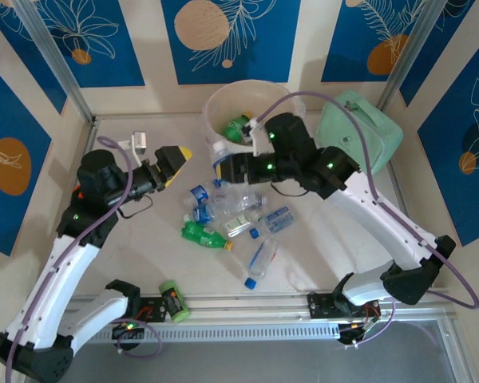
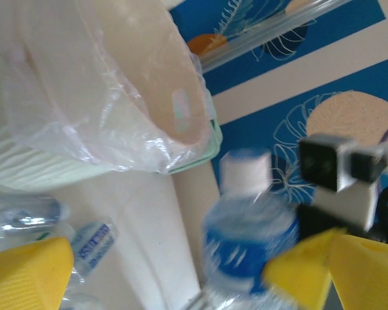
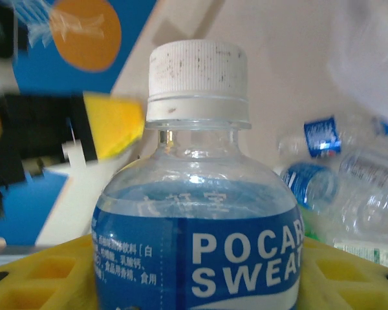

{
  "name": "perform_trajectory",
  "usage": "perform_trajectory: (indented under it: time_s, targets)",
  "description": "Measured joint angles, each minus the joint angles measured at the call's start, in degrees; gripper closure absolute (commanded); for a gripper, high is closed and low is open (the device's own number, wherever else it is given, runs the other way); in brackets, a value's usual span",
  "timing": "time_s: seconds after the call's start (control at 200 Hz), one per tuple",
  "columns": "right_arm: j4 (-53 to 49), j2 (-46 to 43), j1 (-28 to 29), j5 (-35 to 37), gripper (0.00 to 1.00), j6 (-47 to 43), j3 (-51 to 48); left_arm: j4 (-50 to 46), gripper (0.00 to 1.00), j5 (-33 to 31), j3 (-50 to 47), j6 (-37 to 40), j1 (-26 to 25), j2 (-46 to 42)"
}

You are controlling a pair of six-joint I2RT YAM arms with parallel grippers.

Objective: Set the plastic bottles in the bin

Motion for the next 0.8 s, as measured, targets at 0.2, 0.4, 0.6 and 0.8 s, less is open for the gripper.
perform_trajectory:
  time_s: [0.2, 0.4, 0.6, 0.8]
  targets:
    - [3.5, 2.91, -10.27, -0.26, 0.48, 4.46, 9.29, -7.1, 0.0, -3.61, -0.39, 3.48, 0.02, 0.2]
    - [5.81, 11.19, -16.65, -2.32, 0.49, 8.61, 18.6, -11.85, 0.0, -6.47, -0.74, 6.05, 0.02, -0.02]
    - [5.73, 20.59, -20.85, -3.93, 0.5, 11.74, 23.02, -14.91, 0.0, -8.87, -0.74, 8.41, 0.02, -0.04]
    - [3.21, 28.39, -21.7, -4.81, 0.29, 12.61, 28.46, -18.4, 0.0, -11.93, -0.85, 11.06, 0.02, -0.02]
